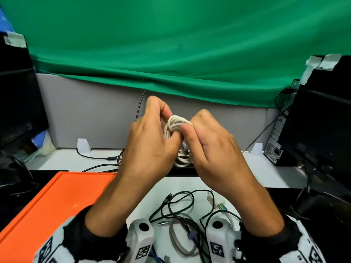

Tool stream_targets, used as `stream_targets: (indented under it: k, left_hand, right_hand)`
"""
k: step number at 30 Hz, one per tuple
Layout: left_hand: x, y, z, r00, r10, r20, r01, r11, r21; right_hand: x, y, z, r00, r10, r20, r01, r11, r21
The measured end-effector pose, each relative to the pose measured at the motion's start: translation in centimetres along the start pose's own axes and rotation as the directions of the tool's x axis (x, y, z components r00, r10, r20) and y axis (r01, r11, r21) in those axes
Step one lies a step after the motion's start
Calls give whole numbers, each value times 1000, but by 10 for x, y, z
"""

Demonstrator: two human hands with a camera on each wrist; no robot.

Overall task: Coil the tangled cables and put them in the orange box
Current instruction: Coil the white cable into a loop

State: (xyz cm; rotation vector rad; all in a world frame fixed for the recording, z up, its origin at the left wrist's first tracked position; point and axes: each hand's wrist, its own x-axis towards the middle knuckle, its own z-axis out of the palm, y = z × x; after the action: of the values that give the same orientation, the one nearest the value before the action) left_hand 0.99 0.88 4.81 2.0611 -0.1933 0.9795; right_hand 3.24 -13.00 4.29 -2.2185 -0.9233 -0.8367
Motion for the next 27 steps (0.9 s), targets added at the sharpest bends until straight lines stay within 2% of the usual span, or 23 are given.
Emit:
stream_targets:
  k: [4, 8, 9, 11, 12, 14, 16, 22, 25, 27]
  left_hand:
    - [2, -8, 3, 1000, -8, -29, 13, 986, 166]
    - [4, -13, 4, 988, 151, 36, -154, 920, 361]
    - [5, -14, 3, 979, 194, 67, -206, 925, 318]
    - [6, -13, 0, 953, 272, 132, -287, 953, 102]
    - [6, -13, -2, 942, 296, 158, -299, 954, -5]
    - [5, -12, -4, 935, 283, 211, -268, 958, -101]
    - [5, -12, -7, 928, 255, 271, -235, 966, -107]
    - [7, -11, -19, 890, 296, 348, -260, 954, -147]
    - [8, -15, -14, 905, 245, 348, -242, 969, -55]
    - [10, -20, -10, 916, 207, 343, -233, 972, 37]
  right_hand:
    - [0, -4, 2, 998, 10, 69, -21, 987, 158]
    - [0, -2, 2, 997, 34, 66, -47, 979, 198]
    - [0, -1, 1, 997, 37, 62, -49, 978, 202]
    - [0, 1, -3, 997, 40, 62, -51, 979, 197]
    - [0, 2, -5, 997, 36, 65, -48, 980, 193]
    - [0, 3, -7, 997, 31, 69, -43, 983, 180]
    - [0, 5, -8, 996, 43, 72, -55, 983, 174]
    - [1, 10, -8, 986, 135, 95, -152, 968, 200]
    - [2, 11, -8, 973, 167, 156, -199, 956, 216]
    - [2, 17, -11, 950, 182, 254, -248, 934, 257]
